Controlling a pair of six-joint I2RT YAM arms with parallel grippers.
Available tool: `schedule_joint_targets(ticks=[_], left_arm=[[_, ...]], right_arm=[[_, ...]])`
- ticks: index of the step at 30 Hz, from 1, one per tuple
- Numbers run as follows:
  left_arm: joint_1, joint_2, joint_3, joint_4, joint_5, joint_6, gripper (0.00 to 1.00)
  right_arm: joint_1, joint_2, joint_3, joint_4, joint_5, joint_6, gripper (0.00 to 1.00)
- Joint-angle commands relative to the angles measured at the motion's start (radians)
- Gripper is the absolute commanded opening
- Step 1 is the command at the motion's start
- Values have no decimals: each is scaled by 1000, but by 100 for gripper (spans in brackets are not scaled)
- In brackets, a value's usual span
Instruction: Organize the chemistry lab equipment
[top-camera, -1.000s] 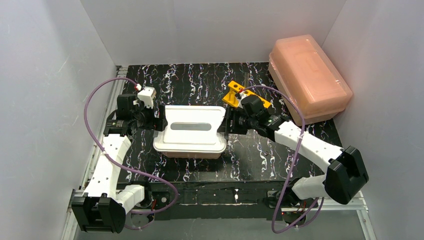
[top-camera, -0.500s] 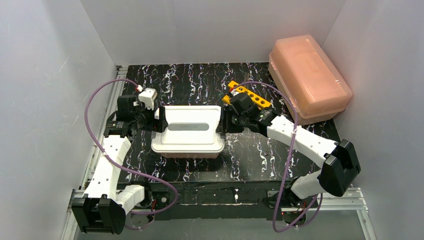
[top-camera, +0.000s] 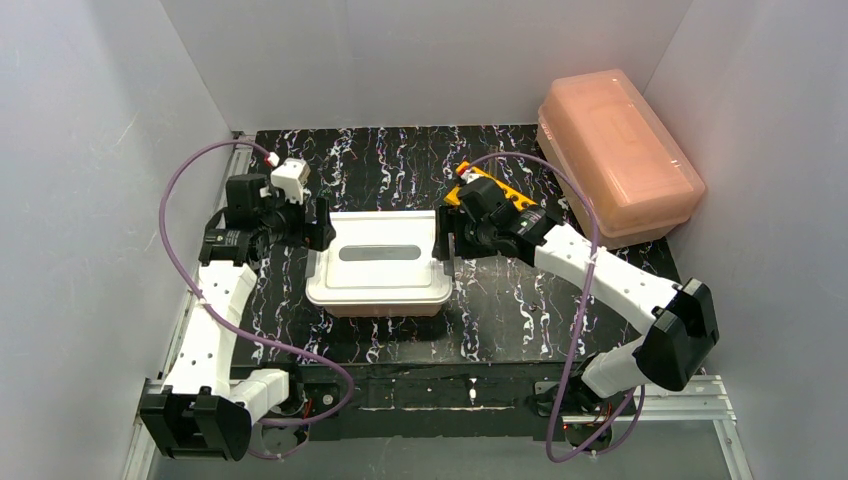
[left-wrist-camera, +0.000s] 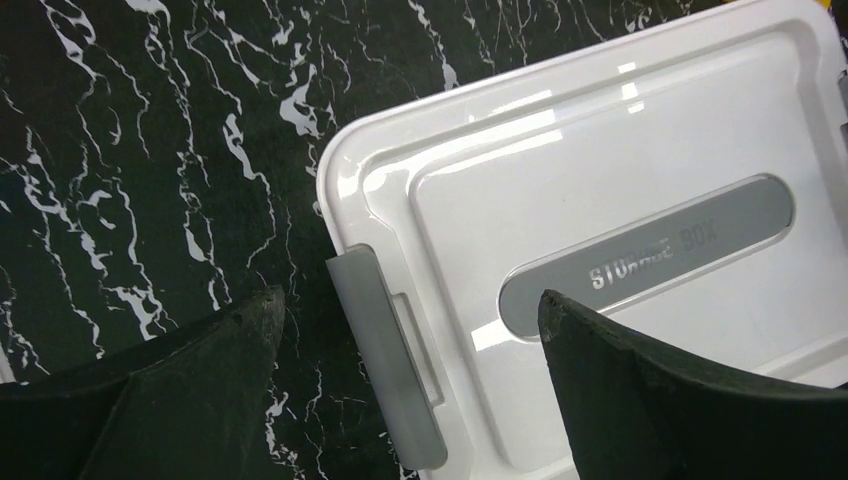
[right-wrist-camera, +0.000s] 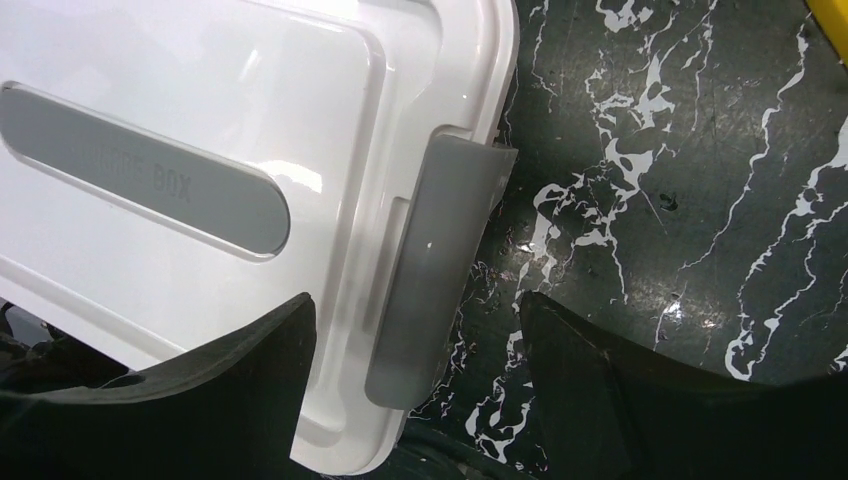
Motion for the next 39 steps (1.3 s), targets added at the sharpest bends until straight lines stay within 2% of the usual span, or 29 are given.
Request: schedule_joint_targets(ticks=[1, 7, 12, 18, 22, 27, 30, 39], left_arm=[[-2, 0, 107, -67, 21, 28, 98], [-2, -23, 155, -181, 35, 110, 98], [8, -45, 118, -246, -79, 203, 98], [117, -50, 42, -189, -241, 299, 98], [143, -34, -25, -104, -350, 339, 98], [140, 4, -100, -93, -236, 335, 98], [100, 9, -125, -64, -217, 299, 98], [-118, 53, -156, -7, -239, 222, 98]], right_arm=[[-2, 5, 84, -49, 26, -29, 83], [-40, -95, 55, -48, 53, -64, 81], [-85, -170, 0, -76, 62, -85, 77], [-197, -276, -139, -46, -4, -72, 73], [-231, -307, -185, -40, -23, -70, 72], [-268, -326, -194, -51, -17, -74, 73], [-307, -343, -199, -51, -32, -84, 73], [-414, -371, -224, -57, -71, -111, 73]])
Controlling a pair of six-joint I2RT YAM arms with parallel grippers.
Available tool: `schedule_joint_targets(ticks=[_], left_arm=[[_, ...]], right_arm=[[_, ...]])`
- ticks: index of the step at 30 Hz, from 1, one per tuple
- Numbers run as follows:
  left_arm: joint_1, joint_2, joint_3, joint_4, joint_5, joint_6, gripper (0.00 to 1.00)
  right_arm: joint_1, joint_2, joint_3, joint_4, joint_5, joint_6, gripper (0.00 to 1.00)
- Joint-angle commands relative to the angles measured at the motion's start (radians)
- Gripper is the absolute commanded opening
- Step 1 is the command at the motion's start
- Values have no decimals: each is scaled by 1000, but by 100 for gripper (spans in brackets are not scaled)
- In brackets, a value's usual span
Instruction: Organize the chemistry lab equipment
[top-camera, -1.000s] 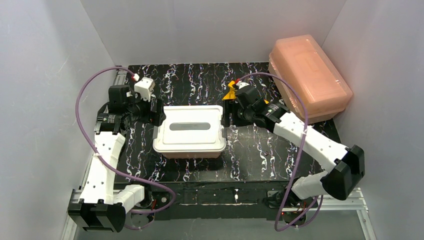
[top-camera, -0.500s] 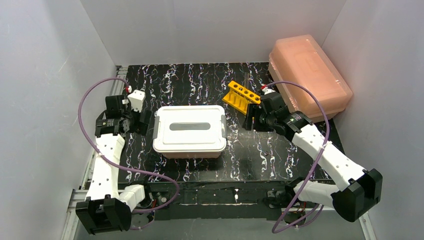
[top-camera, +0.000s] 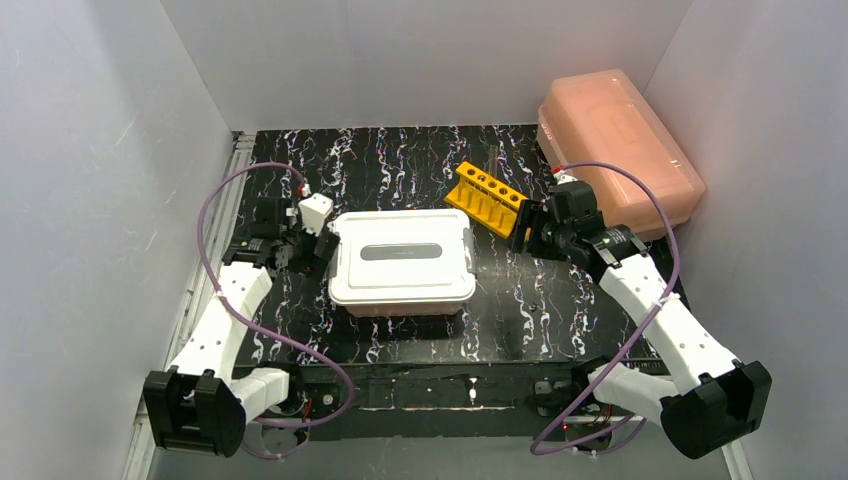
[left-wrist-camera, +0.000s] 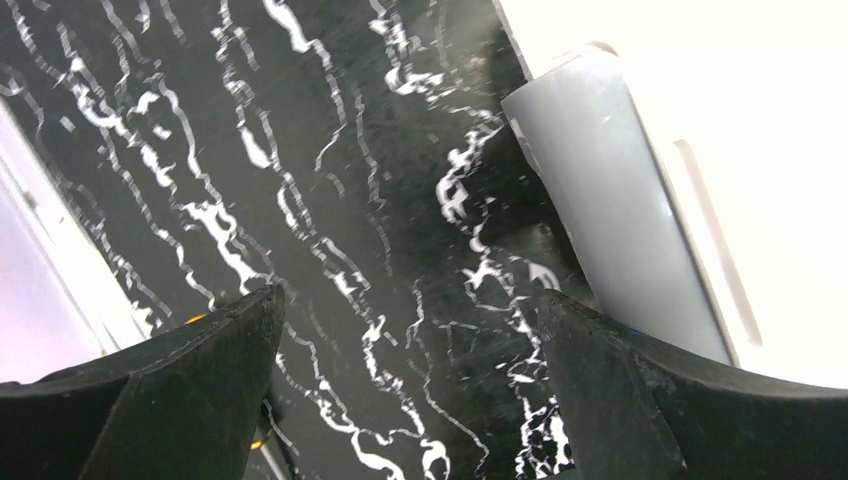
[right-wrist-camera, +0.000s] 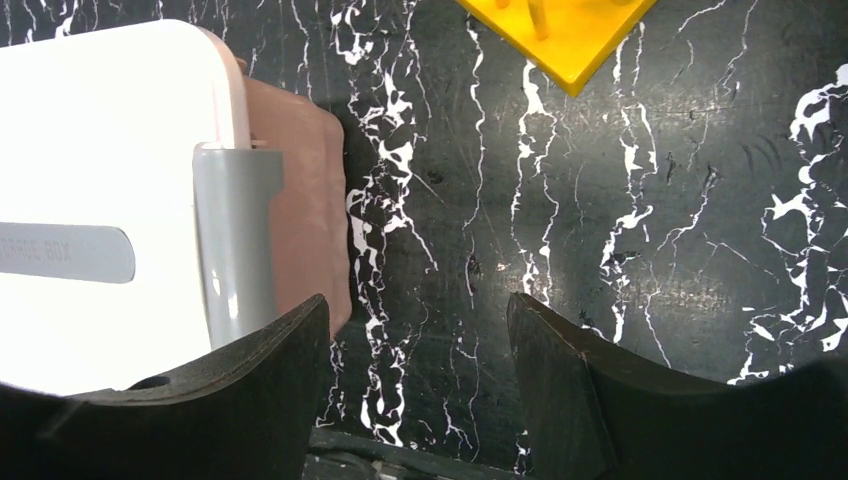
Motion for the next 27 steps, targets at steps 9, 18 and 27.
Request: schedule_joint_targets(ticks=[9, 18, 27], left_arm=[[-103, 69, 72, 35, 25, -126, 98], [57, 59, 3, 334, 149, -285, 98], [156, 98, -192, 667, 151, -321, 98]], right_arm=[[-108, -17, -18, 46, 5, -96, 81], [-176, -23, -144, 364, 281, -157, 99], [-235, 85, -269, 652, 381, -231, 98]])
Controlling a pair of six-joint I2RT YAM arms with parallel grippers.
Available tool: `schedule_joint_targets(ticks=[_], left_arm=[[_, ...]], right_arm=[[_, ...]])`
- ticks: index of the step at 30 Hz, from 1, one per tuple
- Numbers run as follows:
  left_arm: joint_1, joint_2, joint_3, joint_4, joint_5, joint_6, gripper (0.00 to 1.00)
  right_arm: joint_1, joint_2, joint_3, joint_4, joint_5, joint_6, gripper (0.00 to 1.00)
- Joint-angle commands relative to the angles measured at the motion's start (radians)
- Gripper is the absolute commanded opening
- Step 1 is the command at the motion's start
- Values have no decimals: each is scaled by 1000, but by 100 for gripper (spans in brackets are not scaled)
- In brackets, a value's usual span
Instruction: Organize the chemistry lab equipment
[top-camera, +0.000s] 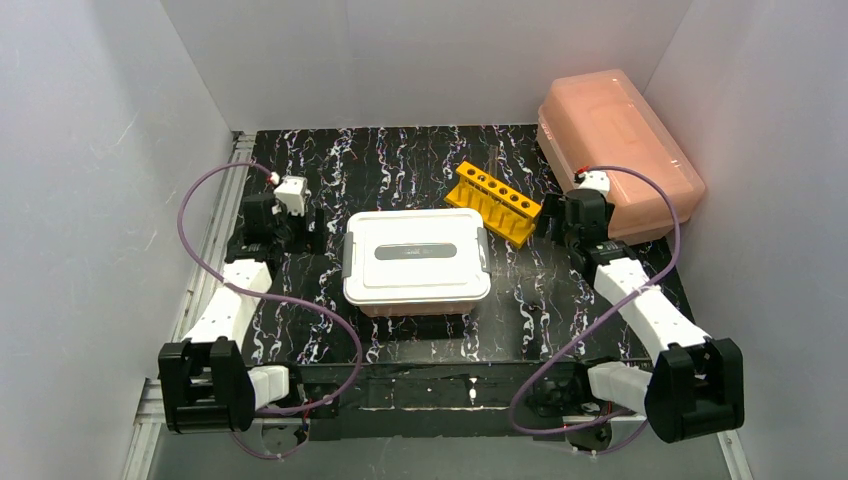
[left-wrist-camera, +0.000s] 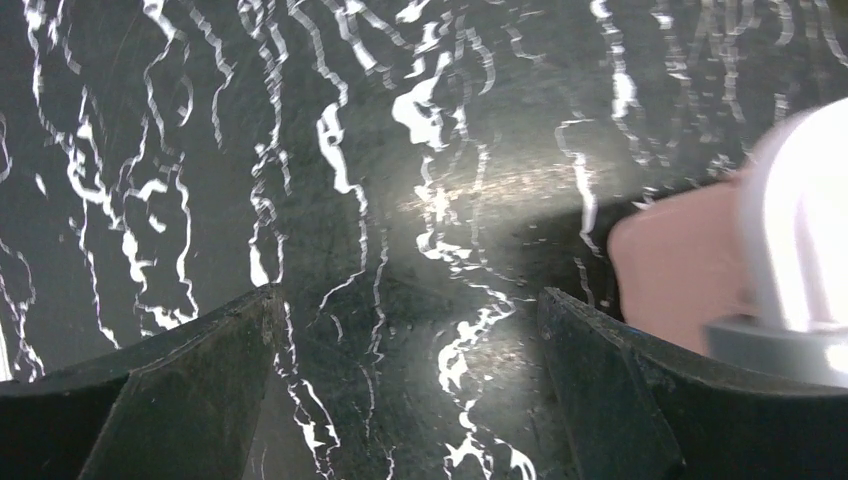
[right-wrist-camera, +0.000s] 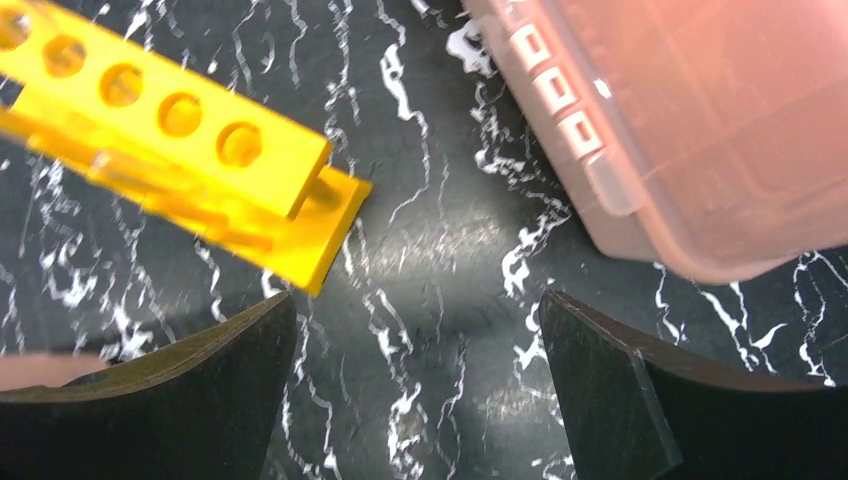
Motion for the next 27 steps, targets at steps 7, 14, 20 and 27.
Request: schedule_joint_targets(ticks=[7, 14, 20, 27], left_arm=[[90, 18, -320, 602, 35, -67, 98], [97, 57, -402, 768, 41, -121, 98], [97, 109, -473, 941, 13, -156, 98], [98, 198, -460, 1018, 33, -170, 98]], right_arm=[[-87, 50, -176, 458, 31, 20, 99], [-95, 63, -229, 658, 47, -82, 98], [-140, 59, -280, 762, 68, -134, 98], [-169, 71, -319, 752, 92, -163, 98]])
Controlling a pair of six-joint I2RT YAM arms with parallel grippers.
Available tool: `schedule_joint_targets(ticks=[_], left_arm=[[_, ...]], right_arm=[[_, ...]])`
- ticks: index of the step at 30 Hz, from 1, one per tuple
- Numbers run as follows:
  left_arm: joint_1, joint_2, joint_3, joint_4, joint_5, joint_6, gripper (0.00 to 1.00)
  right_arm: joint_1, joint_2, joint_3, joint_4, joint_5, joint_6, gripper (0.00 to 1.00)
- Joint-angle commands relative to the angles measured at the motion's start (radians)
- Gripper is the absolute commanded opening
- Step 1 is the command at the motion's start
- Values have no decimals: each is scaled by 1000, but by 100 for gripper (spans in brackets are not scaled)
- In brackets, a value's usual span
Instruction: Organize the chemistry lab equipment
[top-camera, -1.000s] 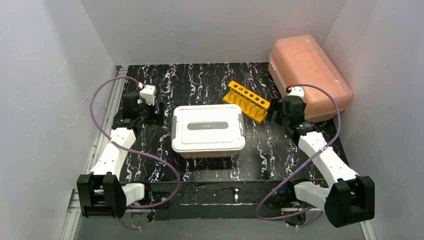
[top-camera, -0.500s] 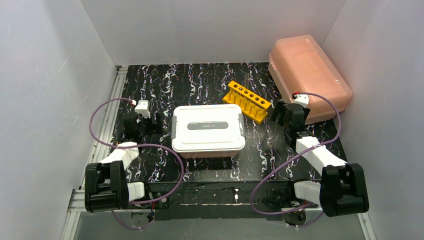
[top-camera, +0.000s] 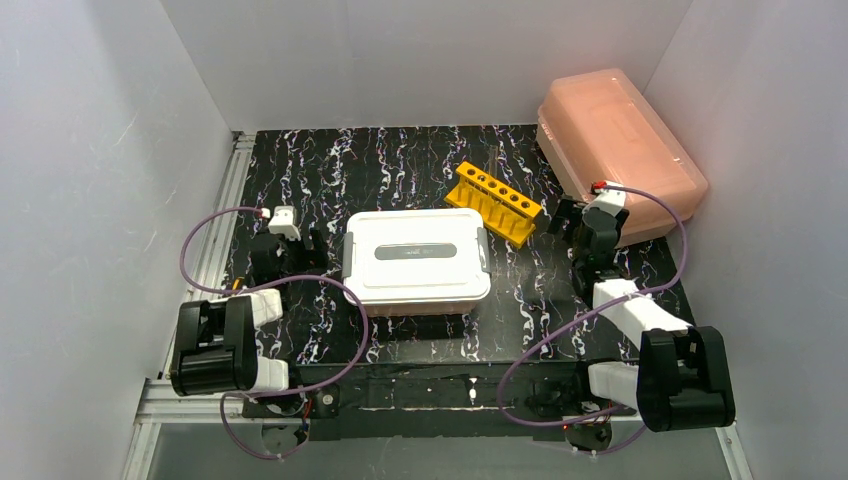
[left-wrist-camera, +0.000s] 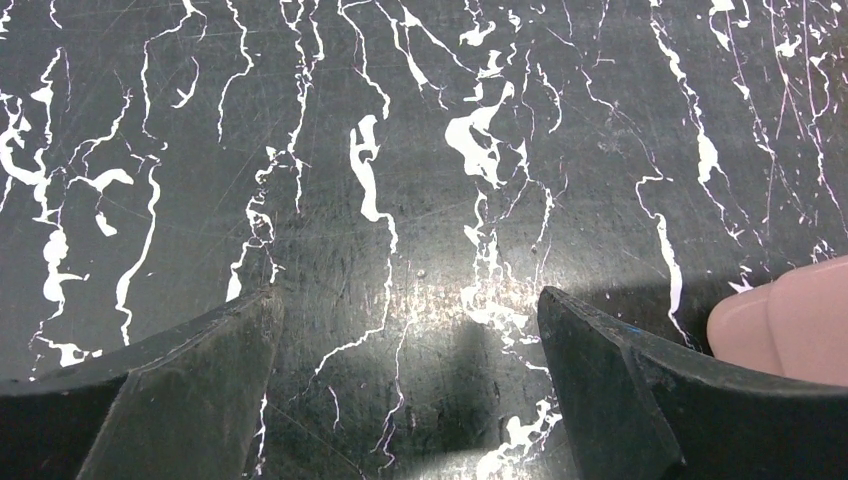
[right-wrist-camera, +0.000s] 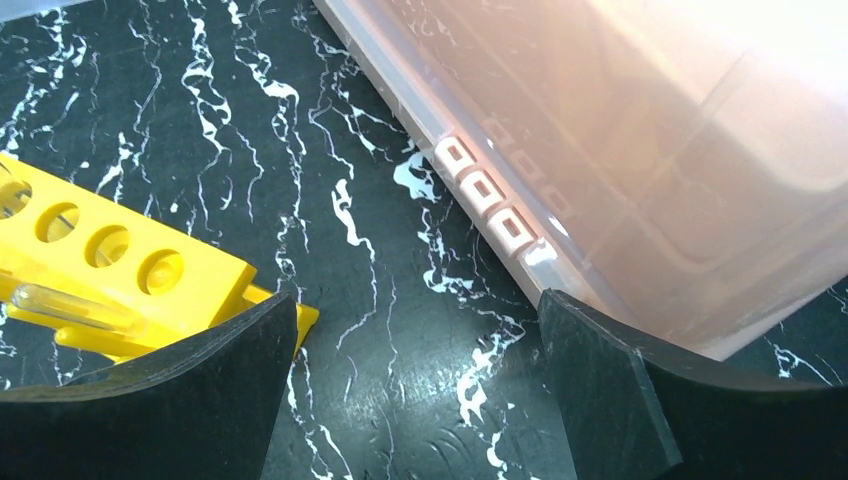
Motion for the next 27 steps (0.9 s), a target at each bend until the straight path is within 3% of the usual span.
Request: schedule_joint_targets(ticks=[1, 8, 12, 17, 20, 27], left_arm=[[6, 37, -8, 153, 9, -14, 98], [6, 81, -37, 244, -14, -25, 98], [6, 139, -95, 406, 0, -16, 98], [6, 133, -57, 327, 8, -11, 98], [3, 134, -57, 325, 5, -9, 98], [3, 126, -54, 302, 4, -7, 98]], right_arm=[[-34, 9, -72, 121, 78, -50, 98], [-37, 57, -185, 370, 100, -57, 98], [-38, 91, -203, 438, 68, -74, 98], [-62, 142, -232, 533, -48, -99, 98], [-89, 139, -219, 498, -105, -88, 98], [-99, 131, -233, 513, -121, -84, 98]])
